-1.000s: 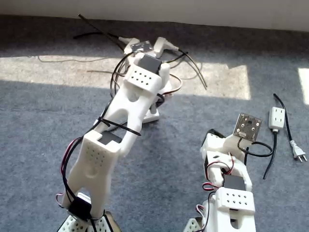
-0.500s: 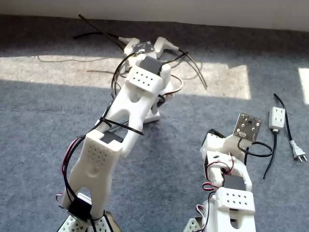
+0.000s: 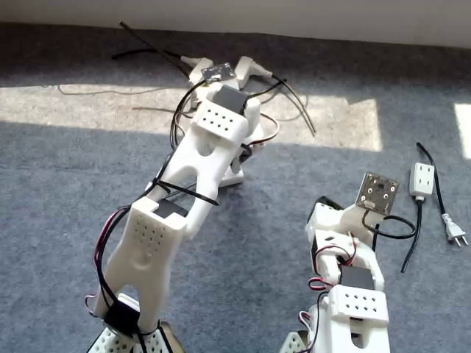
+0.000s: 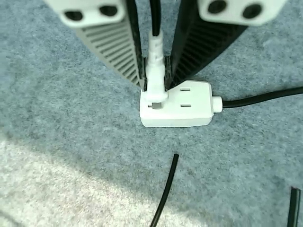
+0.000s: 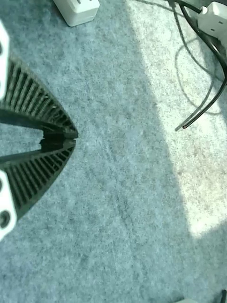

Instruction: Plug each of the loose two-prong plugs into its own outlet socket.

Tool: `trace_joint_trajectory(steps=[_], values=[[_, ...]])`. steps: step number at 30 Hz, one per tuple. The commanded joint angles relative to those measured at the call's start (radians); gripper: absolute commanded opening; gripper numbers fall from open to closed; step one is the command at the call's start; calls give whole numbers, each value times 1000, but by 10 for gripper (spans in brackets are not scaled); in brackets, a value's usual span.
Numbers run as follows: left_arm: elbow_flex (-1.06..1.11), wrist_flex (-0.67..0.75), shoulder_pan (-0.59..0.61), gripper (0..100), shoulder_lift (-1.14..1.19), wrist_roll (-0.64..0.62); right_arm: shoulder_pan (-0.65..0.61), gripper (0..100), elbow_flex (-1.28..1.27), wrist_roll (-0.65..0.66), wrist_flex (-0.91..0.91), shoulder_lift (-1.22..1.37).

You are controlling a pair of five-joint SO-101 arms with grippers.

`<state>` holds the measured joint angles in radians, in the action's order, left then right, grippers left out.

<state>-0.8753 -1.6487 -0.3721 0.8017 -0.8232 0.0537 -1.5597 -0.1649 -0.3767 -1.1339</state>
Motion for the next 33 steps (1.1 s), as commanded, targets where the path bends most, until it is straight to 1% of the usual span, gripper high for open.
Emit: trace_joint_trajectory(steps=[1, 8, 24, 33], values=[[-13, 15, 2, 6, -15, -6, -7, 7, 5, -11, 22, -10], [-13, 9, -35, 6, -15, -6, -7, 7, 5, -11, 22, -10], [-13, 8, -41, 6, -16, -6, -7, 7, 5, -11, 22, -10], [-7, -18, -48, 6, -68, -5, -7, 7, 5, -11, 22, -10]])
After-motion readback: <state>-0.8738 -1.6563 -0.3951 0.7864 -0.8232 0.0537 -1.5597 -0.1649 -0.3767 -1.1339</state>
